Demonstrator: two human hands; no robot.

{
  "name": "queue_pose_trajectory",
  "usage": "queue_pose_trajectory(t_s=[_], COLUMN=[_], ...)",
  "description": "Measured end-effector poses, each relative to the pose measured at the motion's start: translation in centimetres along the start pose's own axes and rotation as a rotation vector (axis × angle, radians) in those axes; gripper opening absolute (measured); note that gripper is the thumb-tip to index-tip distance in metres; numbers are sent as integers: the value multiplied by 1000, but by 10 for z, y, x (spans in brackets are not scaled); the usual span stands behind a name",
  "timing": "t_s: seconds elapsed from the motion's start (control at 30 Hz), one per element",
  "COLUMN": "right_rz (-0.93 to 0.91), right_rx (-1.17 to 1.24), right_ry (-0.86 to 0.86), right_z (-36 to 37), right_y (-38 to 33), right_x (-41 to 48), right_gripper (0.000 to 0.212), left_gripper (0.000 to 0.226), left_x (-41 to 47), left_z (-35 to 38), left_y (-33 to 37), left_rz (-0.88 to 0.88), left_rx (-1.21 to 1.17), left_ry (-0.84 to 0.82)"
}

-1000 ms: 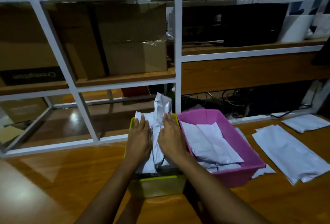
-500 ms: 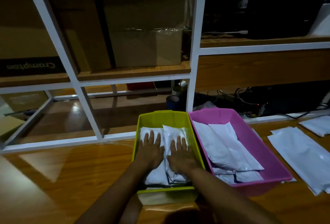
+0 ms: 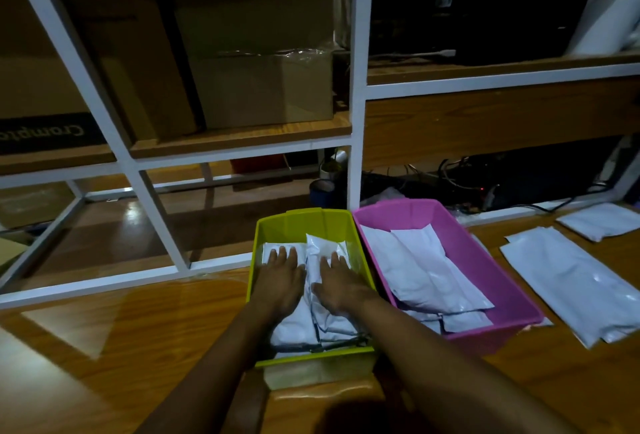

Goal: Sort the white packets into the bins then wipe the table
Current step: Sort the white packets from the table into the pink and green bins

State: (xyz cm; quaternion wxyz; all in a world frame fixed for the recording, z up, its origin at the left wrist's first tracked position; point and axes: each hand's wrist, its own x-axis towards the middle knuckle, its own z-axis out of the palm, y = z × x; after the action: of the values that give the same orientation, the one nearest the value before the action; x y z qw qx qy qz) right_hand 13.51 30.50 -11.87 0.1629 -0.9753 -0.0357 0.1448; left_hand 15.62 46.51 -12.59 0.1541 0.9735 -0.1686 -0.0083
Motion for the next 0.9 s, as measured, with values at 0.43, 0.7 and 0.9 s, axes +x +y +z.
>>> queue_pose_trajectory(t_s=[0.43,0.7,0.9], right_rz=[-219,-65,14], right_rx=[230,277,282], right_ry=[572,729,784], right_z=[-67,-51,-53], right_y=[62,189,266], right_x=[-172,-316,-364], right_gripper=[69,64,58], left_gripper=[60,57,62], left_x=[-107,-163,-171], left_z=[-49,15,56], left_y=[149,279,356], left_rz=[65,233,237], left_rx=[-393,-527,-498], left_ry=[515,533,420])
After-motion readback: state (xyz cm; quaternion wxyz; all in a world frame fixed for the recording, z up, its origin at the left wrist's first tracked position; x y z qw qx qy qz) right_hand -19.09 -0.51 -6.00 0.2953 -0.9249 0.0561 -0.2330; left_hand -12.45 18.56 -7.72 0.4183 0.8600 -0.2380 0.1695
